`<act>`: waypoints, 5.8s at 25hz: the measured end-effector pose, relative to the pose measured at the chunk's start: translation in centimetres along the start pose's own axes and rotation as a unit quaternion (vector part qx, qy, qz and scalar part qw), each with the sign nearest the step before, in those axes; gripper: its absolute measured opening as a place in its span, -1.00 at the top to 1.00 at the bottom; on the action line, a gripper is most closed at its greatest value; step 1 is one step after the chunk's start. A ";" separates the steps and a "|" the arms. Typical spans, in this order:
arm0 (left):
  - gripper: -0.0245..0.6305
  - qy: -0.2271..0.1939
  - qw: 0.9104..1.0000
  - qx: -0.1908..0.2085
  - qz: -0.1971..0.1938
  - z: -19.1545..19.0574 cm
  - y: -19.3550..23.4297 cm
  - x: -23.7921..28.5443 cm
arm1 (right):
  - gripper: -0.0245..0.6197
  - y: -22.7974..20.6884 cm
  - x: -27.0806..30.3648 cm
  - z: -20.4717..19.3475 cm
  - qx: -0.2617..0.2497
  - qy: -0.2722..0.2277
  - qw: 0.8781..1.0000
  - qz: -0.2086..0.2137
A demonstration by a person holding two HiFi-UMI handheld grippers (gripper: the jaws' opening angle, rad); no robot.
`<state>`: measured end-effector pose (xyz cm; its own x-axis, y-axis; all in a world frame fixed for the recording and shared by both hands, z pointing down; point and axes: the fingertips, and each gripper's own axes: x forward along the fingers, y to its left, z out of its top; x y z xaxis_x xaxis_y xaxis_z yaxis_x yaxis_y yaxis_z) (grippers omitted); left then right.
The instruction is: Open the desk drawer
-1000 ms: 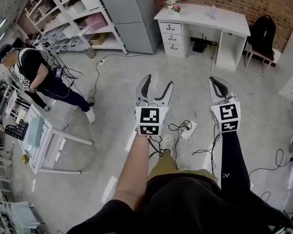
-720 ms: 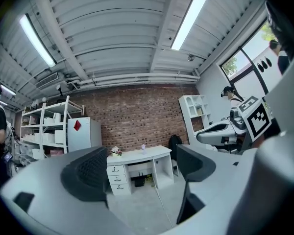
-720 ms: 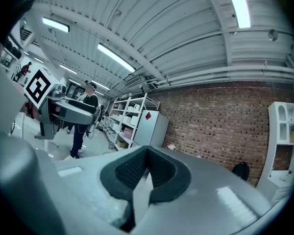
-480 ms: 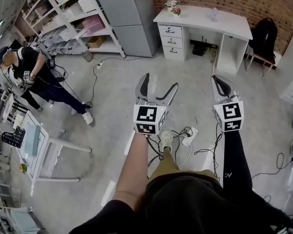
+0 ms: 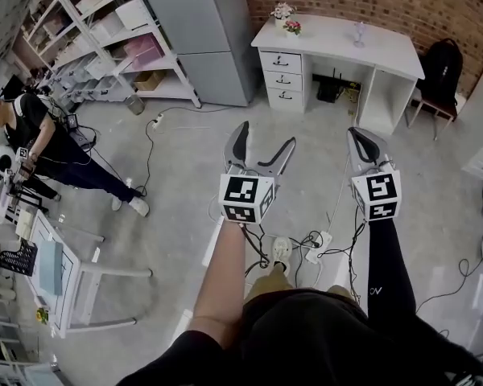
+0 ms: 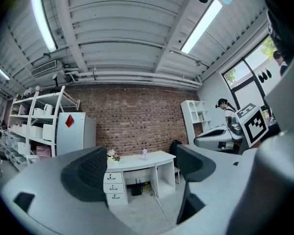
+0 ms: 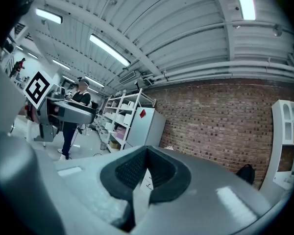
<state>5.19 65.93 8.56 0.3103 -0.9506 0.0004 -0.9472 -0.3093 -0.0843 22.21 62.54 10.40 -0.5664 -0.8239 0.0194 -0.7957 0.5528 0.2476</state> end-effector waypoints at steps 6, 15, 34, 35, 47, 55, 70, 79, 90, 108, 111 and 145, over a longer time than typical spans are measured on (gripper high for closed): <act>-0.38 0.007 1.000 -0.003 -0.024 -0.6 5.9 6.5 | 0.92 -1.3 8.3 0.2 0.010 0.009 1.000 -0.021; -0.38 0.017 0.999 -0.004 -0.041 -3.2 13.4 14.4 | 0.92 -2.0 18.4 -1.6 0.020 0.026 0.999 -0.039; -0.38 0.034 0.998 0.014 -0.058 -4.8 18.5 21.4 | 0.92 -4.3 26.2 -1.7 0.014 0.031 0.997 -0.063; -0.38 0.031 0.998 0.013 -0.059 -4.6 18.6 21.9 | 0.92 -4.8 26.5 -1.5 0.013 0.028 0.997 -0.065; -0.38 0.029 0.998 0.012 -0.050 -6.2 22.1 28.5 | 0.92 -9.5 33.3 -3.7 0.036 0.005 0.996 -0.080; -0.38 0.040 0.998 0.014 -0.044 -8.5 24.5 38.0 | 0.92 -13.7 42.3 -6.8 0.041 0.004 0.997 -0.058; -0.38 0.068 0.997 0.012 -0.029 -11.1 31.3 59.3 | 0.92 -25.4 62.5 -10.8 0.052 0.014 0.998 -0.026; -0.38 0.110 0.994 -0.007 -0.019 -15.0 34.4 67.4 | 0.92 -28.2 71.9 -15.7 0.070 0.040 0.997 0.016; -0.38 0.133 0.987 -0.082 -0.025 -21.5 37.7 72.8 | 0.92 -27.4 76.7 -23.5 0.118 0.085 0.989 0.034; 0.01 0.169 0.942 -0.274 -0.092 -43.0 44.8 83.0 | 0.92 -20.7 84.6 -38.9 0.120 0.196 0.973 0.024; 0.01 0.177 0.917 -0.337 -0.120 -46.5 45.1 84.0 | 0.92 -19.1 85.7 -40.9 0.118 0.218 0.968 0.024; 0.18 0.084 0.664 -0.741 -0.051 -65.6 46.2 91.6 | 0.92 -16.8 88.2 -53.2 0.197 0.233 0.952 0.019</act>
<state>-15.41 -37.13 70.07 0.4830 -0.8740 0.0531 0.0010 0.0611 0.9981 -2.93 -26.07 59.49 -0.5131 -0.7177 0.4707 -0.8471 0.5117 -0.1432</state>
